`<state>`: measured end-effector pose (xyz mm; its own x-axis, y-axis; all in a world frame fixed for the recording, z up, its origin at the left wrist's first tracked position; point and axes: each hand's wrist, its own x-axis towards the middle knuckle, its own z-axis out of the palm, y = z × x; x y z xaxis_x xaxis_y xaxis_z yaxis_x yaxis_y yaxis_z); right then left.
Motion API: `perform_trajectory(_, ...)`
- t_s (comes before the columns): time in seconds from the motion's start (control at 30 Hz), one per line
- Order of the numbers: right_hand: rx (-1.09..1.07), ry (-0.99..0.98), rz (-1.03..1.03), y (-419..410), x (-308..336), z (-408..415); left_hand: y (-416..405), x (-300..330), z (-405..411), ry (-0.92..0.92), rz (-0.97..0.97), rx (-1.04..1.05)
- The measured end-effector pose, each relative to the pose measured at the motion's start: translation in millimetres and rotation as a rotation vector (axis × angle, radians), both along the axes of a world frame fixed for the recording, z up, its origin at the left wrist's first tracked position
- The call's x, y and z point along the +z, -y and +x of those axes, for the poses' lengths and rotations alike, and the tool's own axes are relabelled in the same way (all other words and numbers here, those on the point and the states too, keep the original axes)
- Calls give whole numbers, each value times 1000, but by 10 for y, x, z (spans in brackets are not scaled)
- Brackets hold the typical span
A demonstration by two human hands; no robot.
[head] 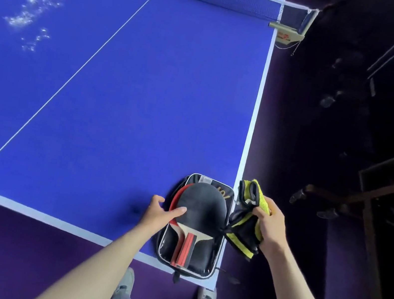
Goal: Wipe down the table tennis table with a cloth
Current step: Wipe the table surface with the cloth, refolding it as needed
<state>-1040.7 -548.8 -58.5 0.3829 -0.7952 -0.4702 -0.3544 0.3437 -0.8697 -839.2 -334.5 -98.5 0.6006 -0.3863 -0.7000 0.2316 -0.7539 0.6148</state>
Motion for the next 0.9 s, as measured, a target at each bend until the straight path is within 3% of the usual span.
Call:
perform_trajectory(0.17,100,-27,188,191,-353,-200,336,-38,-228,18,180,-14)
perform_trajectory(0.33,154,12,307,170,-562,-172,522,-15,-265,-92,266,-65)
perform_trajectory(0.6,160,46,349,133,-566,-215,423,105,-352,-234,-97,129)
perform_trajectory(0.73,246,0,197,277,-329,-36,165,245,-144,-260,-168,207)
perform_trajectory(0.9,381,-134,-259,714,-189,581,-276,357,225,-201,-258,339)
